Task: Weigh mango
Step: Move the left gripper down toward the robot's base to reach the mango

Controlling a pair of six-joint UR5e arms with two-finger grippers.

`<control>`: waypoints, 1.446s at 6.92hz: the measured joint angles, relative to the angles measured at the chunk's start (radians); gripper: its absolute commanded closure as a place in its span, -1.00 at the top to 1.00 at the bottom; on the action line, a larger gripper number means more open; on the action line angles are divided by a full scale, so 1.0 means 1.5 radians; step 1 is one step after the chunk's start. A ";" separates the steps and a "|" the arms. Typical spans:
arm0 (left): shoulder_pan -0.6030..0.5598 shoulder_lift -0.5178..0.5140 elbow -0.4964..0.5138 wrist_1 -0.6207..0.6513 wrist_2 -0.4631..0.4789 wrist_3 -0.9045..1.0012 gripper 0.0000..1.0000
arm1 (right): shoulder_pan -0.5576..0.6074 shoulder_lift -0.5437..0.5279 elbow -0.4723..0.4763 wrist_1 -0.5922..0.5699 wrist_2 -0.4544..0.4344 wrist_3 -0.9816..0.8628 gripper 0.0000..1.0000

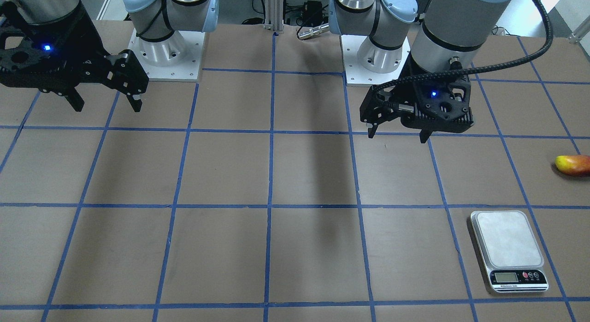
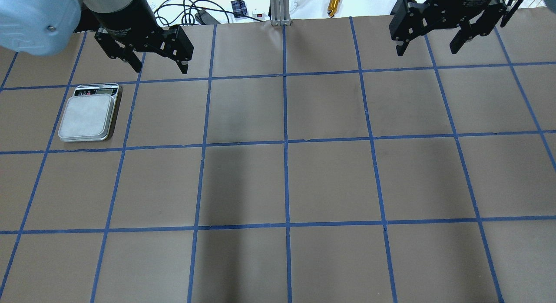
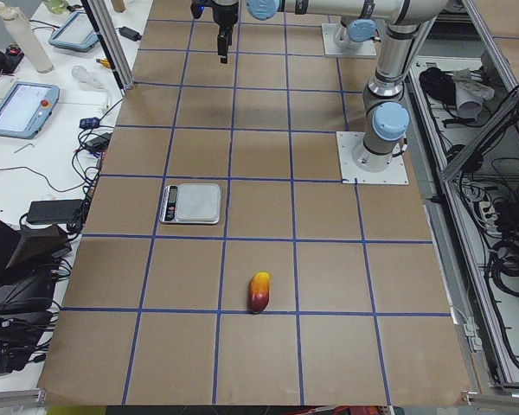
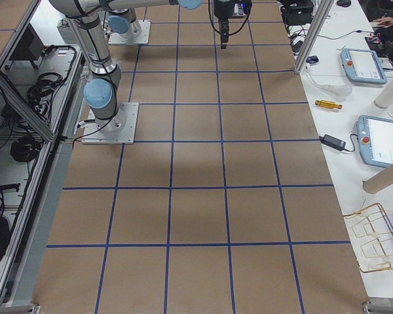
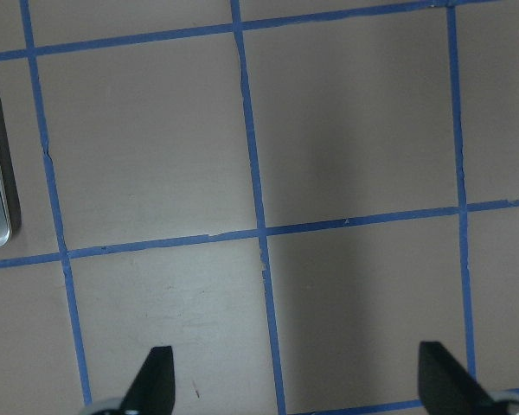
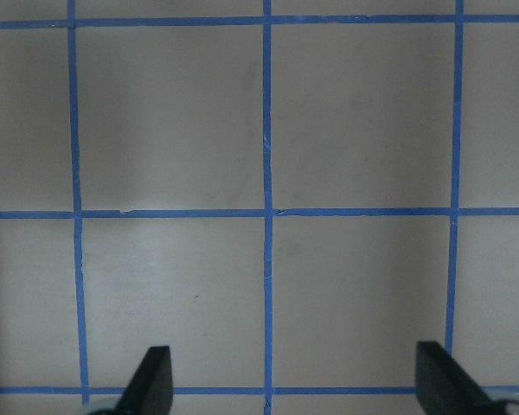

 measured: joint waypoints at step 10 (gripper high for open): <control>0.081 0.026 0.000 -0.025 0.003 0.232 1.00 | 0.000 0.000 0.000 0.000 0.000 0.000 1.00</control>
